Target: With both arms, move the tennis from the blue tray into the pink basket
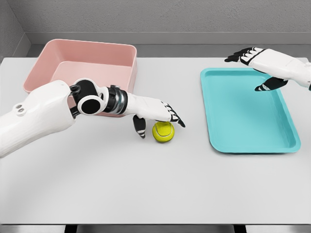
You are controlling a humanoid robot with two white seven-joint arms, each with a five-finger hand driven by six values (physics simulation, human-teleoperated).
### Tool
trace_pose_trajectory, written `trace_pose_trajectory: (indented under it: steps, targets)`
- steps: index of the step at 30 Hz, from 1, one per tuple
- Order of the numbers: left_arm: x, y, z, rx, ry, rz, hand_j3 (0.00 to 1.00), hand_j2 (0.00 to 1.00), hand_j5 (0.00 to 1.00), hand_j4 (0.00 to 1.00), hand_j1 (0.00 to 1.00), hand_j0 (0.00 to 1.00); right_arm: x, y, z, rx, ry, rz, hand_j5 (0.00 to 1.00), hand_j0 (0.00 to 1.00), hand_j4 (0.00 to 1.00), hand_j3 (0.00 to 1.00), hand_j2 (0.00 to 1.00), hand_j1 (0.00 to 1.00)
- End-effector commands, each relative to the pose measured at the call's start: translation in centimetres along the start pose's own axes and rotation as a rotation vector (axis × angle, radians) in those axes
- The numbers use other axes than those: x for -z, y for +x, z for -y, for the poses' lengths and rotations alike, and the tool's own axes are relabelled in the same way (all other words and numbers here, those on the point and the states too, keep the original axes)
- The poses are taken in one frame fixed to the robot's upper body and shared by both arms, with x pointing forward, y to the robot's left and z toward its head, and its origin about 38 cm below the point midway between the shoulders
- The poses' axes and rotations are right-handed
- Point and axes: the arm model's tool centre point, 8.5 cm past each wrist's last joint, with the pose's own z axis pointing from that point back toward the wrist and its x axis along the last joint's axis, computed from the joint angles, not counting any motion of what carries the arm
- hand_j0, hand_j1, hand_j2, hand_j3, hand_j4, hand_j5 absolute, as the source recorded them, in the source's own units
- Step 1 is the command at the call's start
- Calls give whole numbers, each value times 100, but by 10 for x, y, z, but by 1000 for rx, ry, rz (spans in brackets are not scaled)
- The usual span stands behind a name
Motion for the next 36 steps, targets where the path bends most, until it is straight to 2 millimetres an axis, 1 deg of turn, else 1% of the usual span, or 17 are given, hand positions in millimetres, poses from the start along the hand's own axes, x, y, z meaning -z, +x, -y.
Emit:
trace_pose_trajectory:
  steps: [1, 3, 5, 22, 26, 36]
  targets:
    - [0, 0, 0, 1, 0, -3, 100, 100, 100, 100, 100, 100, 0, 0, 1, 5, -5, 0, 100, 100, 100, 100, 100, 100]
    - [3, 2, -1, 3, 0, 3, 100, 100, 100, 100, 100, 100, 0, 0, 1, 3, -4, 2, 100, 100, 100, 100, 100, 100]
    - [5, 3, 4, -6, -3, 7, 100, 100, 100, 100, 100, 100, 0, 0, 1, 3, -4, 2, 100, 100, 100, 100, 100, 100]
    - [9, 4, 11, -7, -13, 8, 100, 100, 100, 100, 100, 100, 0, 0, 0, 4, -3, 0, 100, 100, 100, 100, 100, 100]
    - [8, 1, 12, -11, -15, 0, 100, 100, 100, 100, 100, 100, 0, 0, 0, 4, -3, 0, 100, 100, 100, 100, 100, 100]
    - [12, 2, 16, 12, -27, -11, 100, 100, 100, 100, 100, 100, 0, 0, 0, 4, -2, 2, 100, 100, 100, 100, 100, 100]
